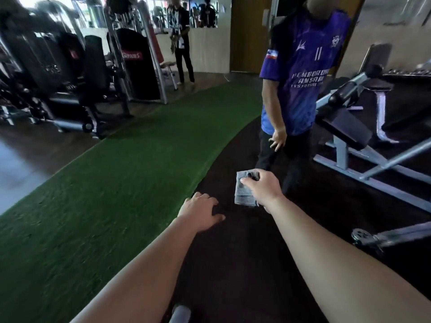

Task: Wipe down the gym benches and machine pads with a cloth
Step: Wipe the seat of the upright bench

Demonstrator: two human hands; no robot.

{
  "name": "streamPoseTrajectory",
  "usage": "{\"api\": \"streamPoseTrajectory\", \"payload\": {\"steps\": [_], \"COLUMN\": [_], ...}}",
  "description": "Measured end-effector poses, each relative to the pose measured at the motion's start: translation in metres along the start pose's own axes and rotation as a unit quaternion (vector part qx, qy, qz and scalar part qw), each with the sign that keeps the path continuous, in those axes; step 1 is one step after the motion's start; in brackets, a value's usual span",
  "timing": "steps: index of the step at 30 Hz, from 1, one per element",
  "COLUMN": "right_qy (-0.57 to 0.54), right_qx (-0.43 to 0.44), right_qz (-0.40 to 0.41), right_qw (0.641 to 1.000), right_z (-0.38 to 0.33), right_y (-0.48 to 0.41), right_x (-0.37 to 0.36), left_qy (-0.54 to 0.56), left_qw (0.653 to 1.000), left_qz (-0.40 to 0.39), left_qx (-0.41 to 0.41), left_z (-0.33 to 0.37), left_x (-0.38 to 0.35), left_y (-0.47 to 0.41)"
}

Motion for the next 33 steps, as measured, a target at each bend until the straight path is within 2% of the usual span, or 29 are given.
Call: {"api": "streamPoseTrajectory", "payload": {"steps": [10,20,26,33], "right_qy": [-0.046,-0.062,-0.088,-0.123], "right_qx": [-0.008,-0.018,-0.035,-0.078], "right_qz": [-0.016,-0.02,0.033,0.108], "right_qw": [0.999,0.998,0.995,0.983], "right_z": [-0.003,-0.014,-0.004,0.001], "right_y": [-0.248,-0.524,-0.693,-0.867], "right_x": [-0.001,0.048,0.091,0.169], "left_qy": [-0.007,0.009,-0.024,-0.066], "left_qw": [1.0,1.0,0.999,0.993], "left_qz": [-0.008,-0.014,-0.023,-0.023], "left_qx": [0.002,0.008,-0.031,-0.1], "left_z": [-0.082,-0.135,-0.161,-0.154], "left_x": [0.095,0.217,0.297,0.411], "left_y": [-0.222,-0.462,-0.64,-0.834]}}
Point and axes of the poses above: each hand's wrist, its own y-axis away from the middle knuckle, its own x-axis out of the back of the hand, z = x × y, the point moved 10 cm from there along -y, towards the middle knuckle, and after that the axes turned 15 degrees about -z, right-handed, at the moved point
